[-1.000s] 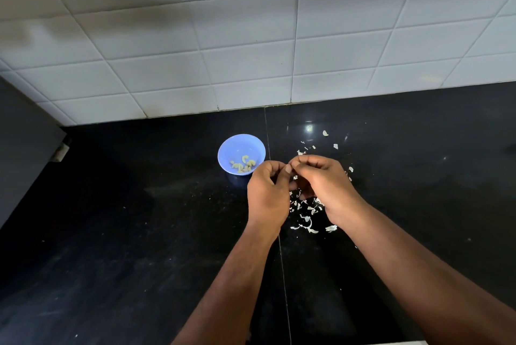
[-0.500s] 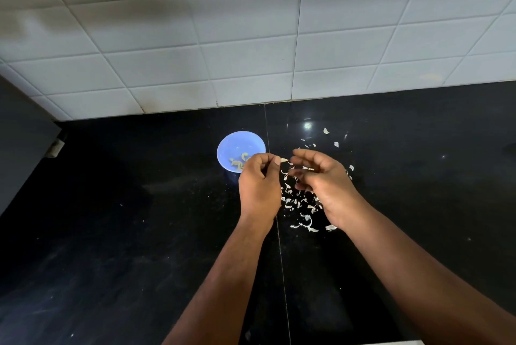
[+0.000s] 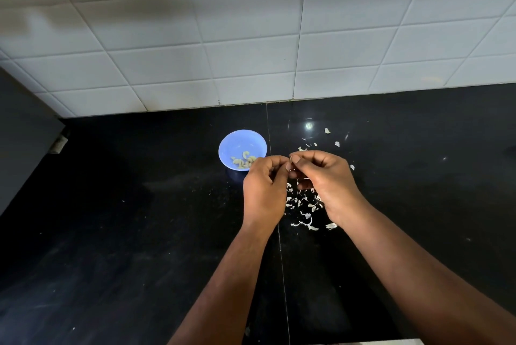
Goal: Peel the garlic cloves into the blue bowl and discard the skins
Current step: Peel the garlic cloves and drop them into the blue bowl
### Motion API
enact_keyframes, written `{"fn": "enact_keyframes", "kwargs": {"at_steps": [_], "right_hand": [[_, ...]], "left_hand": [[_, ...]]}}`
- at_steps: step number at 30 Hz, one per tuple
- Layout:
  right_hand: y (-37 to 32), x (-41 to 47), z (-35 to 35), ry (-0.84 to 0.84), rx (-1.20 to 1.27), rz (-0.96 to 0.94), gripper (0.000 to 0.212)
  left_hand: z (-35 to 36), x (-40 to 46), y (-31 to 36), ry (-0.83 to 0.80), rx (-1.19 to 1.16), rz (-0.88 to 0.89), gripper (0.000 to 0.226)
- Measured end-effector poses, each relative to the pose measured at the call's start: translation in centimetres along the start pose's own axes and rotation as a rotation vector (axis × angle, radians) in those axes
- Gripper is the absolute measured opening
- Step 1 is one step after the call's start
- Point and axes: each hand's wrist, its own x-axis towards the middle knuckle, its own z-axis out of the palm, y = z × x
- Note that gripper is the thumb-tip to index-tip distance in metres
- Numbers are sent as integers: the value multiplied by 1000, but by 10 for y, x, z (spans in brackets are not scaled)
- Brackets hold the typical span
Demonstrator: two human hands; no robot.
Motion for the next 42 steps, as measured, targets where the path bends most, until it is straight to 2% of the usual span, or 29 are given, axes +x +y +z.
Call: {"fn": "enact_keyframes", "kwargs": {"at_steps": [3,7,10,13,16,25,28,32,33,35,37,40,42], "right_hand": [[-2,1,-5,0,-27,1,8],[-6,3,-10,-44,-38,28,7],[-7,6,-16,-85,-74,21,8],[-6,5,-18,-111,-44,15,10],[-1,1,-14,-109,-6,-7,15],[10,0,-8,-125,160,100,18],[8,1,-7,-130,189,95,20],[4,0,-8,-99,98,10,22],[3,-1,-9,-92,65,-12,23],[1,-1,-11,-80,-3,-39,25],[0,-2,-13,-73,-71,-62,26],[0,-1,-15,-67,-148,-94,26],[0,-1,-16,-68,-157,-107,23]], "left_hand": [[-2,-3,2,-7,87,61,14],[-3,-6,9,41,358,208,7],[-2,-8,11,45,428,271,9],[-1,-8,12,6,260,194,12],[4,-10,17,-27,-45,-36,17],[3,-11,18,27,-229,-260,23],[-1,-8,18,33,-197,-271,28],[-4,-6,13,10,-77,-242,38],[-4,-6,13,5,-66,-228,33],[-3,-7,15,-28,-138,-209,8],[-2,-8,17,-94,-234,-219,22],[0,-9,19,-178,-258,-181,11],[1,-10,19,-173,-259,-180,8]]}}
